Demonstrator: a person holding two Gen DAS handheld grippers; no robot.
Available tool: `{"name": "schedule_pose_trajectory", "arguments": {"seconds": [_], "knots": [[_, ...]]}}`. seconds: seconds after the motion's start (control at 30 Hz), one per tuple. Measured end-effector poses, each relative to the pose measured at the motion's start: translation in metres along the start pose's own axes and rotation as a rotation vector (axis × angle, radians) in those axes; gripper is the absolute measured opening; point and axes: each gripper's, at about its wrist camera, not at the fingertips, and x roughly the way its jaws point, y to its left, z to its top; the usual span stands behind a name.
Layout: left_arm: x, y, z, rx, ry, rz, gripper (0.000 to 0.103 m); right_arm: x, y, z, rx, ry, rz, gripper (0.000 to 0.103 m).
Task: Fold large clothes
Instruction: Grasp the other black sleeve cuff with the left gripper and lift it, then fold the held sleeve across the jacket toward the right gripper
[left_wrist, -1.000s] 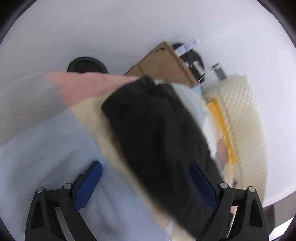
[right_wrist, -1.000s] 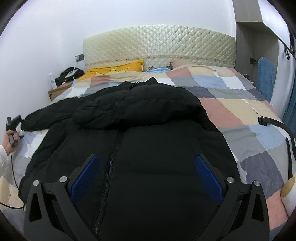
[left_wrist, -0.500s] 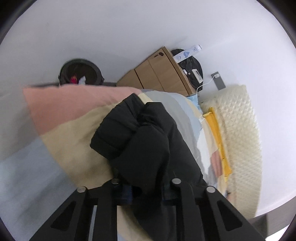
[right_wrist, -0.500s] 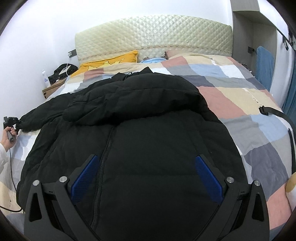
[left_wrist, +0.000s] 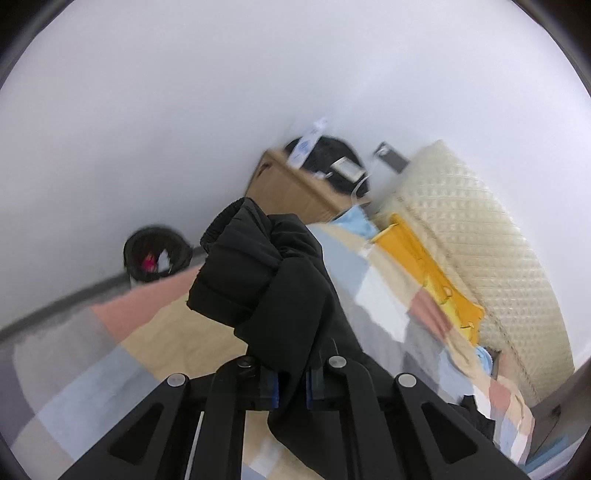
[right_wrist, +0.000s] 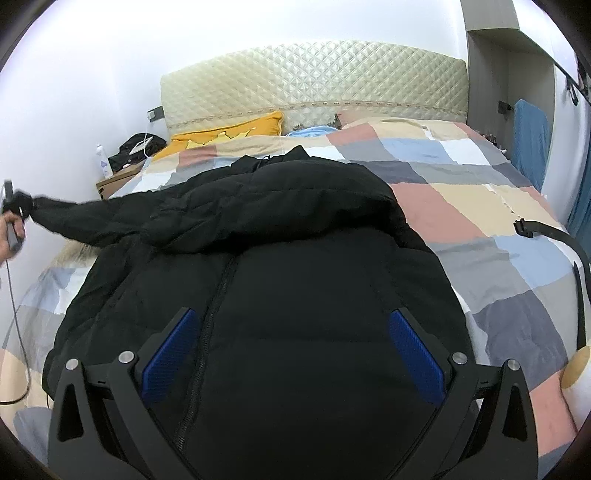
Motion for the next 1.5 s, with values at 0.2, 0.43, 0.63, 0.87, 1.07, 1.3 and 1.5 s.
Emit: {"name": "schedule_pose_trajectory", "arguments": {"seconds": [0.2, 0.43, 0.63, 0.87, 1.07, 1.3, 1.5], "knots": [[-0.065, -0.063, 0.000, 0.104, -0.063, -0.060, 0.008, -0.010, -0.007, 0.000, -0.028, 0.001, 0.037, 0.103], [-0.131, -0.133, -0.025, 0.210, -0.087, -0.110, 0.008, -0.032, -0.017, -0.012, -0.085, -0.039, 0.063, 0.103], [-0.186, -0.202, -0.043, 0.240, -0.122, -0.225, 0.008, -0.051, -0.029, -0.016, -0.120, -0.093, 0.077, 0.103], [-0.237, -0.300, -0.070, 0.361, -0.169, -0.281, 0.008, -0.071, -0.046, -0.012, -0.142, -0.161, 0.110, 0.103], [-0.257, -0.382, -0.114, 0.462, -0.184, -0.325, 0.008, -0.081, -0.068, -0.002, -0.183, -0.206, 0.082, 0.103], [-0.253, -0.469, -0.191, 0.623, -0.138, -0.416, 0.008, -0.079, -0.103, 0.005, -0.077, -0.201, 0.124, 0.103], [-0.235, -0.531, -0.263, 0.724, -0.073, -0.454, 0.008, -0.079, -0.115, 0.005, -0.043, -0.212, 0.150, 0.103]]}}
